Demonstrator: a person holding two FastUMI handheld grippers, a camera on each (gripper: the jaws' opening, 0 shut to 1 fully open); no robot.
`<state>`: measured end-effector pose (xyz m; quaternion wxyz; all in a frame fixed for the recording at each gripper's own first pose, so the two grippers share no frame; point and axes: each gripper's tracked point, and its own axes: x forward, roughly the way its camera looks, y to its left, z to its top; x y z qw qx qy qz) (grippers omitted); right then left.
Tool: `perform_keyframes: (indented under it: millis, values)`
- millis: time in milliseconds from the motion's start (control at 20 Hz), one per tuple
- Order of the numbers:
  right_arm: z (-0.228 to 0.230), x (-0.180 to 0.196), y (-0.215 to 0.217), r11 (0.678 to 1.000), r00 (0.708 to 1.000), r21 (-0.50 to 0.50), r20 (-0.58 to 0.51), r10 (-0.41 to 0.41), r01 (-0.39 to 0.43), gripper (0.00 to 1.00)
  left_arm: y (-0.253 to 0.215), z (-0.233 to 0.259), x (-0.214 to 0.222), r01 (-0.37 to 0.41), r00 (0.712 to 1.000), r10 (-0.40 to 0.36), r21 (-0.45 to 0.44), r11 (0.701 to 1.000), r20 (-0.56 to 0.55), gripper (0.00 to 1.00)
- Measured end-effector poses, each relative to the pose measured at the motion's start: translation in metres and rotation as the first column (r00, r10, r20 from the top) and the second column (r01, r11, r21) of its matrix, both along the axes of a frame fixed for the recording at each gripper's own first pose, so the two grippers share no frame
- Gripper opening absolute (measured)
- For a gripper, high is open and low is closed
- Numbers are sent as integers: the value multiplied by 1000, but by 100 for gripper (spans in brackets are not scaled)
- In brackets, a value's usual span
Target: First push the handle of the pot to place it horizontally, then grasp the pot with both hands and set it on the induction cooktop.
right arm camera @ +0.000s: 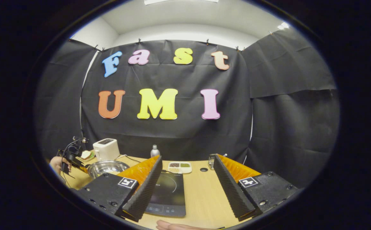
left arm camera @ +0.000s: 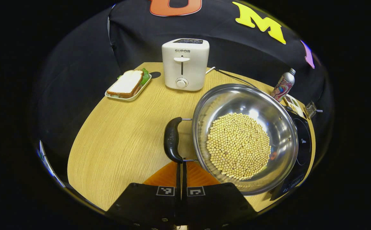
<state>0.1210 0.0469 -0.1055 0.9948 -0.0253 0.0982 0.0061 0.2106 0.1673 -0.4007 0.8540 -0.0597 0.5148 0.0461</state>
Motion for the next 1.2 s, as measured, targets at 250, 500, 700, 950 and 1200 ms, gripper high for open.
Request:
perform_keyframes:
  millis: [250,500,700,950,1200]
  values:
    - [-13,18,10,1000,999,14,-32,4,-3,96,7,-1,17,6,1000,-6,19,1000,3,0]
    - [-27,30,29,1000,998,7,-63,19,-18,96,9,-1,28,25,1000,-25,9,1000,8,0]
    - [-43,37,51,1000,996,3,-82,29,-29,96,11,7,29,27,999,-27,0,1000,36,12]
    - [-78,47,97,995,985,-16,-138,100,-103,96,13,45,28,33,985,-37,27,999,166,39]
    - [-115,61,148,984,969,-15,-179,170,-176,96,-2,74,21,97,953,-128,122,988,273,98]
